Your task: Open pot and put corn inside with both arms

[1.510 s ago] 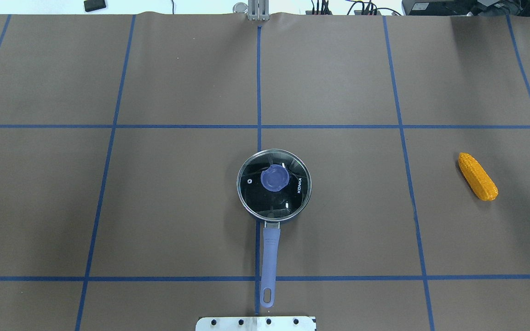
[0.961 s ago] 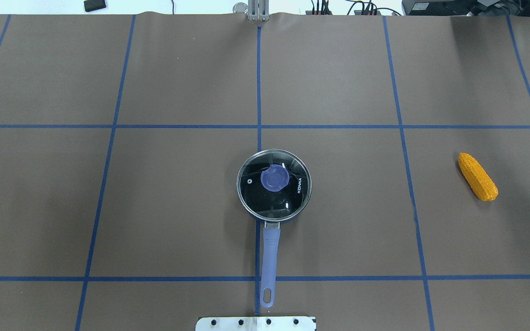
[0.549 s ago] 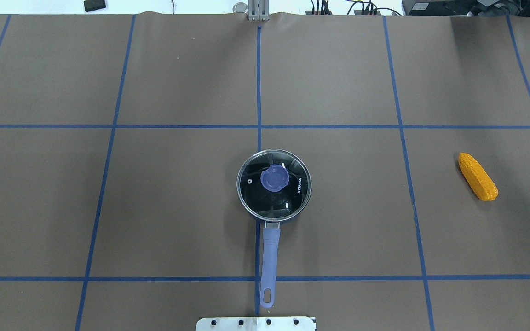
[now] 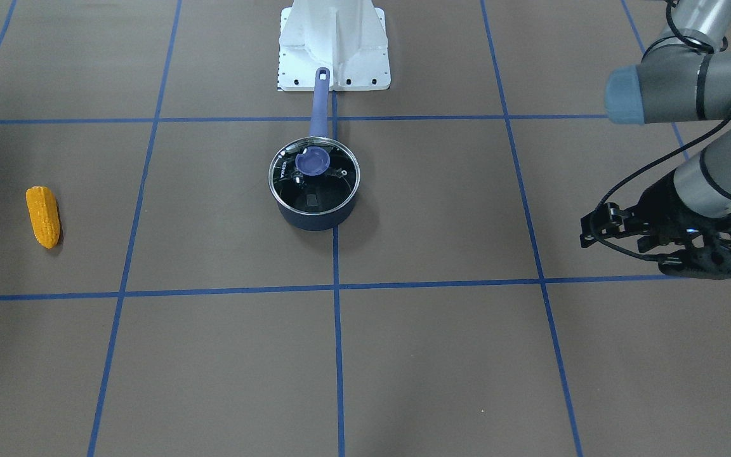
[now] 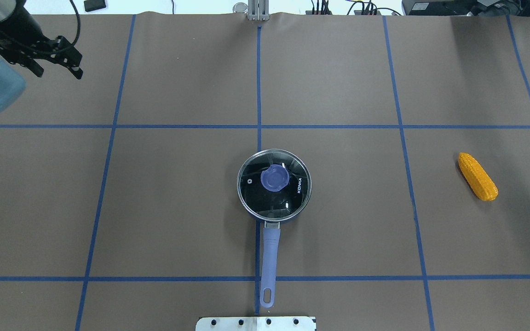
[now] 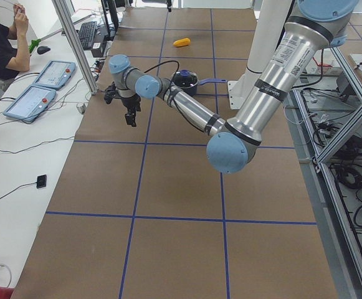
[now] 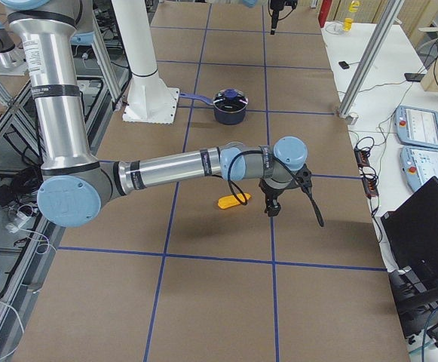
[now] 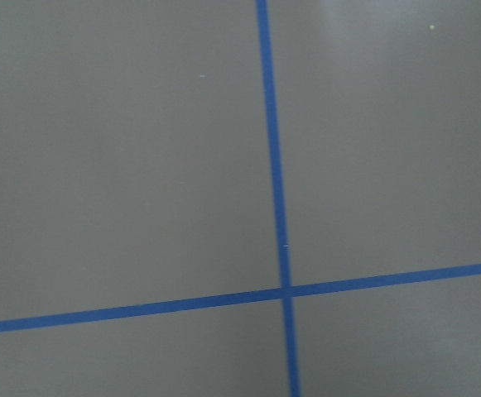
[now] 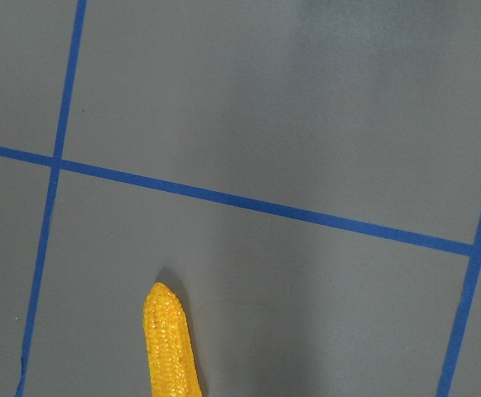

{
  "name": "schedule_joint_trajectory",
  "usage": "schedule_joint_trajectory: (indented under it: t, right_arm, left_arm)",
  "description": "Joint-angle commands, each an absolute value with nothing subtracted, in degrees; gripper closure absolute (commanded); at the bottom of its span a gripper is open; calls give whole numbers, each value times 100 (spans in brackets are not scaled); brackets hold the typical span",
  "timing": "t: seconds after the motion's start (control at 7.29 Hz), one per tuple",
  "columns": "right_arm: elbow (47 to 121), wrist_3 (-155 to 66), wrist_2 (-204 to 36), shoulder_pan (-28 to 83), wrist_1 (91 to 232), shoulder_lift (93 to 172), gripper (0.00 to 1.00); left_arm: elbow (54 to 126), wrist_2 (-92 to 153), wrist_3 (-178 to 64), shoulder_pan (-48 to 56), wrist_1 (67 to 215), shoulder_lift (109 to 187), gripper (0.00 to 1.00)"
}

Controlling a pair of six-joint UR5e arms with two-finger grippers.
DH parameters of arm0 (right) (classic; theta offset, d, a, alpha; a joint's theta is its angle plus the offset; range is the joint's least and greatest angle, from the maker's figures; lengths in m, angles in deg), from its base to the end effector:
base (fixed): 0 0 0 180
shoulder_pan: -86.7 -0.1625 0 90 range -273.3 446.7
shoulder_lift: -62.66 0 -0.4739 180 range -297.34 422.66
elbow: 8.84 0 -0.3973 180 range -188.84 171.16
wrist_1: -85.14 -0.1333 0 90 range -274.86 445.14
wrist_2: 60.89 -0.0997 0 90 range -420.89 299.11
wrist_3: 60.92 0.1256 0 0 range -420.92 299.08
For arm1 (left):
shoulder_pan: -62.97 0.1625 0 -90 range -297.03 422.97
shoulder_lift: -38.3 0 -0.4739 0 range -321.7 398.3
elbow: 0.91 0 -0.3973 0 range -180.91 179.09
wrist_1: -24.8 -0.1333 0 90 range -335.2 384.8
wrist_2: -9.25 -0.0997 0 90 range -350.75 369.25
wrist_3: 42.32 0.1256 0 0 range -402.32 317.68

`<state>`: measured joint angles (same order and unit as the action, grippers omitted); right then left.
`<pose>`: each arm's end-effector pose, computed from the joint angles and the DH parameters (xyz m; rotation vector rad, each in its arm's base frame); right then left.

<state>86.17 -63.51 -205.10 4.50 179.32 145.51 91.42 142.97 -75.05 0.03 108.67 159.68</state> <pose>-0.0444 -0.5554 0.6079 0.0859 -0.9516 -0.2332 0.2805 -0.6513 0.3809 0.0239 0.8755 0.0910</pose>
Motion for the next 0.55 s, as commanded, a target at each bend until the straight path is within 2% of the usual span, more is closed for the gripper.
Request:
schedule_joint_trajectory:
  t: [0.0, 0.27, 0.41]
  right_arm:
    - [8670, -6321, -20354, 705, 17628, 14562, 0]
    - [8993, -5789, -19901, 1292, 17629, 14676, 0]
    - [9413, -5028, -19114, 1731, 17620, 14825, 0]
  left_arm:
    - [9129, 14232, -8246, 659, 10864, 16501, 1]
    - [9103, 13777, -8433, 1170, 10864, 17011, 1]
    - [8998, 13775, -8442, 1260, 10864, 17292, 1]
